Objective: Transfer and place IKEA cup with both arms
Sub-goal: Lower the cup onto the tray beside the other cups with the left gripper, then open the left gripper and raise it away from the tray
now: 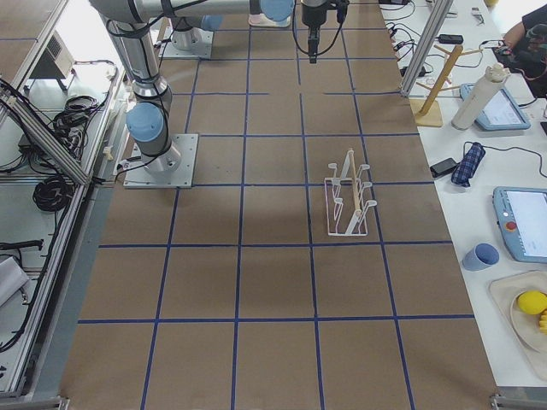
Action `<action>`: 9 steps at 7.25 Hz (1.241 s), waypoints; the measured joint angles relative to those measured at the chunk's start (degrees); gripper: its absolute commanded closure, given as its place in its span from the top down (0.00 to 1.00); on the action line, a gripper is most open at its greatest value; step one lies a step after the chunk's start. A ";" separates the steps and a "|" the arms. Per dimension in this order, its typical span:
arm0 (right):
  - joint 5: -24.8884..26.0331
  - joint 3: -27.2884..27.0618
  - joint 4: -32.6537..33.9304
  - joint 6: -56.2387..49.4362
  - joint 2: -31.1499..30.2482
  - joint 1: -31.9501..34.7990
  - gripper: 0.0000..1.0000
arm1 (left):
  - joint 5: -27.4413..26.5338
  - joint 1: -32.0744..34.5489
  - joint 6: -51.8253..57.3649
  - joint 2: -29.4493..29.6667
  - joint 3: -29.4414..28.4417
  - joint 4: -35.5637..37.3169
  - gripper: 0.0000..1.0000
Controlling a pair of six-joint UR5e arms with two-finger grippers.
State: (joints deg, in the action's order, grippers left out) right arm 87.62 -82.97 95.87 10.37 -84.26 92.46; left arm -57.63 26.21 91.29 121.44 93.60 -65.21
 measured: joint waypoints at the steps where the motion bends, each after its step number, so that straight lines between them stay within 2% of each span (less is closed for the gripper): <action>1: 0.00 -0.01 -0.02 0.00 0.00 0.00 1.00 | -0.24 0.17 -1.96 -0.52 -0.55 -0.19 1.00; 3: 0.00 -0.06 -0.09 -0.05 0.01 -0.02 1.00 | -1.28 1.66 -7.00 -2.42 -5.03 -5.44 1.00; 5: 0.00 -0.01 -0.08 -0.08 0.05 -0.02 1.00 | -7.21 6.30 -16.06 -7.51 -8.11 -14.63 1.00; 7: 0.00 -0.03 -0.07 -0.08 0.06 -0.03 1.00 | -14.05 14.31 -28.22 -16.11 -8.60 -21.13 1.00; 9: 0.00 -0.02 -0.11 -0.03 0.03 -0.10 1.00 | -19.82 25.60 -45.26 -24.61 -8.51 -26.49 1.00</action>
State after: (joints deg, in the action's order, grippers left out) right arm 87.62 -82.98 95.76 10.34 -84.23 92.36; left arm -77.45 51.81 46.03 96.83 85.09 -91.71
